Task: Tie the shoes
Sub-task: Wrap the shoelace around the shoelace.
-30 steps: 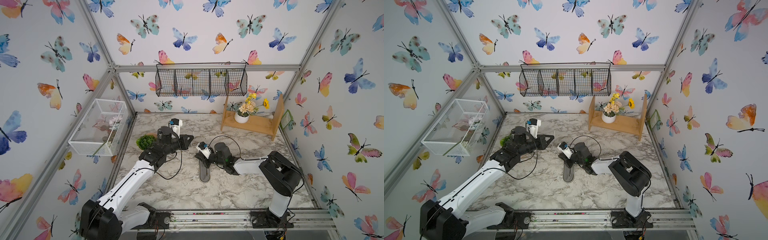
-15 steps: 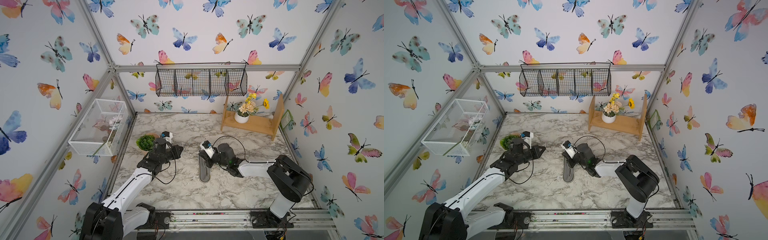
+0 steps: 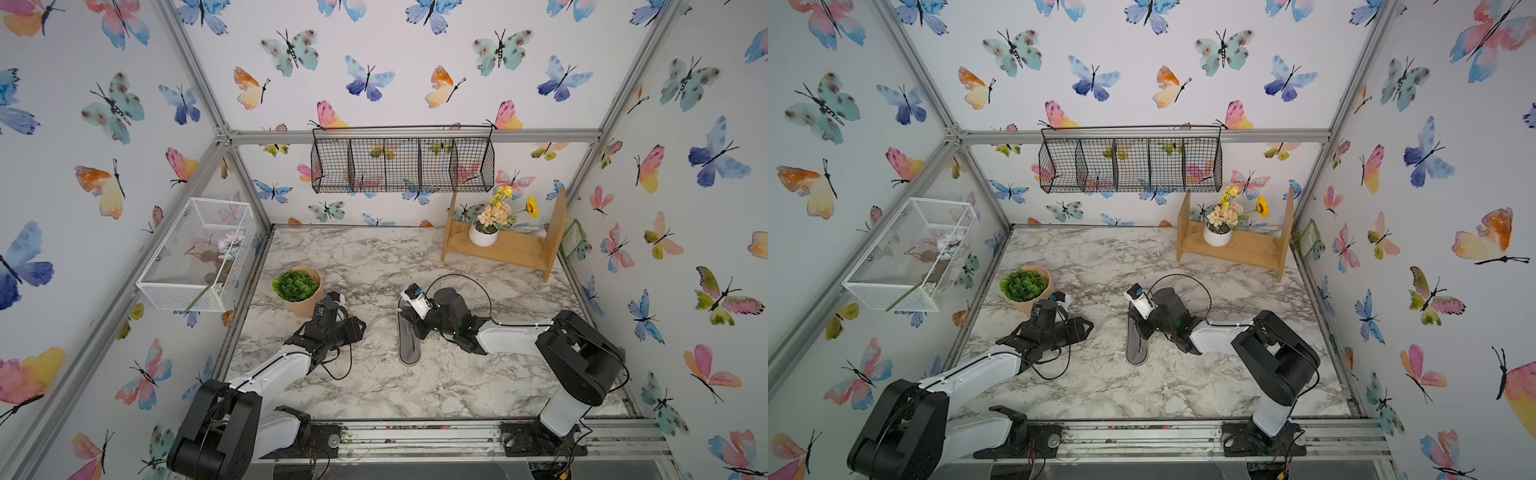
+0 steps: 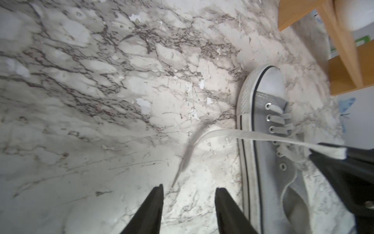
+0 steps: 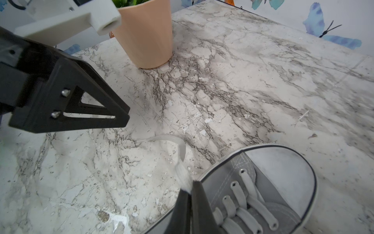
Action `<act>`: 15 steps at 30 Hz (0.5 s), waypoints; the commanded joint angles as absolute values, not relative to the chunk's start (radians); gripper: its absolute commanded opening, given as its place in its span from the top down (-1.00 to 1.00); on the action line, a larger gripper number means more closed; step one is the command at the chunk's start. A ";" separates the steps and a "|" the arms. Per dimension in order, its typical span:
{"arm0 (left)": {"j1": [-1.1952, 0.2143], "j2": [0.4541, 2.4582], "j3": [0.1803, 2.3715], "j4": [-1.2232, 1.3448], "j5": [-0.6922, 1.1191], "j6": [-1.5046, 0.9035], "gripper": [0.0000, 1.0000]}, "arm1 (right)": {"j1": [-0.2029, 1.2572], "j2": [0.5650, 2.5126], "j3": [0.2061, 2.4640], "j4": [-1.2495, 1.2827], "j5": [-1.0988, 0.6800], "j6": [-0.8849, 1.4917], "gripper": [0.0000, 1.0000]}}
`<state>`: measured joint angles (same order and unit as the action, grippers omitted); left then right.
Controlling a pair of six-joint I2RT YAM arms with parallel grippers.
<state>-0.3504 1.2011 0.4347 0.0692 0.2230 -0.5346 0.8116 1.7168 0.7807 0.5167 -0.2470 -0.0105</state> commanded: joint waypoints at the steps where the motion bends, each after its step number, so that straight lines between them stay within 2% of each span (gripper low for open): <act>1: -0.372 1.143 0.423 0.093 0.133 -0.511 -0.13 | 0.815 1.707 0.807 0.493 -0.226 -0.002 0.86; 7: -0.524 1.118 0.449 0.156 0.009 -0.348 -0.22 | 0.806 1.694 0.808 0.478 -0.234 -0.008 0.85; 15: -0.566 1.217 0.452 0.358 0.099 -0.107 -0.26 | 0.778 1.684 0.799 0.522 -0.298 0.030 0.85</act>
